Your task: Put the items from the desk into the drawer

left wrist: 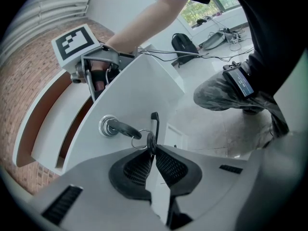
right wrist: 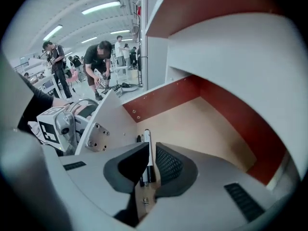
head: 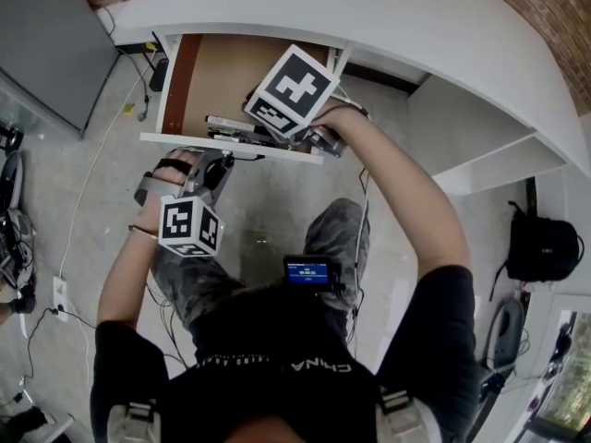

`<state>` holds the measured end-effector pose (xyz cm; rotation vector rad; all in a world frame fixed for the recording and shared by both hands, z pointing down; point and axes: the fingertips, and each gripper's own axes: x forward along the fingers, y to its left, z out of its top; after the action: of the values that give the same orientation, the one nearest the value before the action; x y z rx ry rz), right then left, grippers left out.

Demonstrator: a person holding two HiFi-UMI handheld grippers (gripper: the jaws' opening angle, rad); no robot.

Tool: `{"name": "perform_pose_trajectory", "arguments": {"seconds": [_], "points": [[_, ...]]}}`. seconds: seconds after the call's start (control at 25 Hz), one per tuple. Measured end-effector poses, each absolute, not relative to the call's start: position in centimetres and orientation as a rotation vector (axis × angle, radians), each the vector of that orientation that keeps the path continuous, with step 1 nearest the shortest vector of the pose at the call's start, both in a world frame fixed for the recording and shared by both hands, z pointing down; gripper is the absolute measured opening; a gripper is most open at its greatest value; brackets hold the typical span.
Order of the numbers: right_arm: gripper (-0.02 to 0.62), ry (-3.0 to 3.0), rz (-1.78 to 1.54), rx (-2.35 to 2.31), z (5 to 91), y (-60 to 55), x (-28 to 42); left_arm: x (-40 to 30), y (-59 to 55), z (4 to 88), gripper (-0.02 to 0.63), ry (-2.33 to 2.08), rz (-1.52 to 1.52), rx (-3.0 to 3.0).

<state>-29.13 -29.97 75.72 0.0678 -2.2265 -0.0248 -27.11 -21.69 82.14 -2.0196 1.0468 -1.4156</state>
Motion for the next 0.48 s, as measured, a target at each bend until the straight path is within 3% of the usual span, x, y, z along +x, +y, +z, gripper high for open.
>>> {"name": "perform_pose_trajectory", "arguments": {"seconds": [0.48], "points": [[0.021,-2.556,-0.324,0.322,64.9,-28.9,-24.3,-26.9,-22.1,80.2,0.035,1.003,-1.466,-2.105]]}}
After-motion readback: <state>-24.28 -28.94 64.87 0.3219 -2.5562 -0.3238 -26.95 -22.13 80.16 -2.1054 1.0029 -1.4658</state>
